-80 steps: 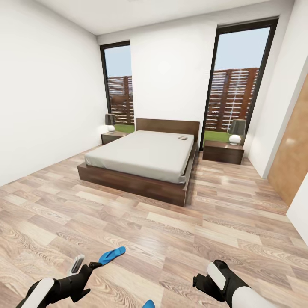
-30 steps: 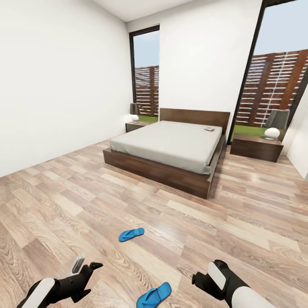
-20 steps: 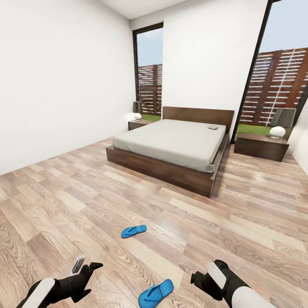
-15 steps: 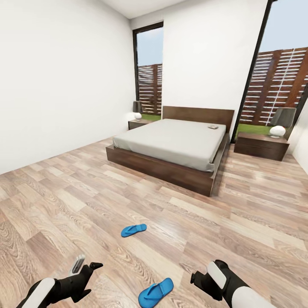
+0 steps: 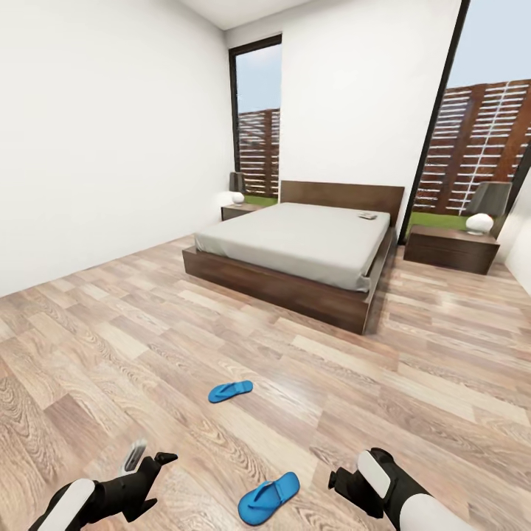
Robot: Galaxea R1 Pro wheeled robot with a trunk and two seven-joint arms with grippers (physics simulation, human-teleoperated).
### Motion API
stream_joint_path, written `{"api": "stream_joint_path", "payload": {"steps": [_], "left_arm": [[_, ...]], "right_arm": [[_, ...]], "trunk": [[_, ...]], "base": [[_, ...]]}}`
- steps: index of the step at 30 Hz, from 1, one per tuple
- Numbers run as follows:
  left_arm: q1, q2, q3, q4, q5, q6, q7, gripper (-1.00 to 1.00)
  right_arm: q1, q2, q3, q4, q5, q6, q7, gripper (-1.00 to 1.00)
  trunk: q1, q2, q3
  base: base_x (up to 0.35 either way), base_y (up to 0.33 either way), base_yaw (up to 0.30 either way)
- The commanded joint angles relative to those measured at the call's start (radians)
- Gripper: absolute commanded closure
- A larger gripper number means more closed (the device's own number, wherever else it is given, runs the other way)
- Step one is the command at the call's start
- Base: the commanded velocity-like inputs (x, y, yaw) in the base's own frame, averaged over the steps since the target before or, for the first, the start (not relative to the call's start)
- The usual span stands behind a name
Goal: In the bedroom, move the book from the bed onto either nightstand, and place the two sandals side by side next to the bed.
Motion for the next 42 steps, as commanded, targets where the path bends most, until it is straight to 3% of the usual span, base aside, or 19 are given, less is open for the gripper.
{"api": "stream_joint_path", "payload": {"steps": [1,14,42], "left_arm": [[0.000,0.000,0.002,-0.001,0.009,0.005,0.008,-1.00],[-0.001,0.001,0.002,-0.001,0.009,0.005,0.007,-1.00],[-0.001,0.002,0.002,-0.001,0.009,0.005,0.007,-1.00]], "right_arm": [[0.000,0.000,-0.002,-0.002,-0.009,0.003,-0.009,-1.00],[0.000,0.000,-0.002,-0.002,-0.009,0.003,-0.009,-1.00],[0.000,0.000,-0.003,-0.002,-0.009,0.003,-0.010,-1.00]], "trunk": [[0.004,-0.008,-0.004],[0.054,-0.099,-0.051],[0.066,-0.105,-0.178]], "base": [[0.000,0.000,0.071],[0.000,0.000,0.163],[0.000,0.000,0.187]]}}
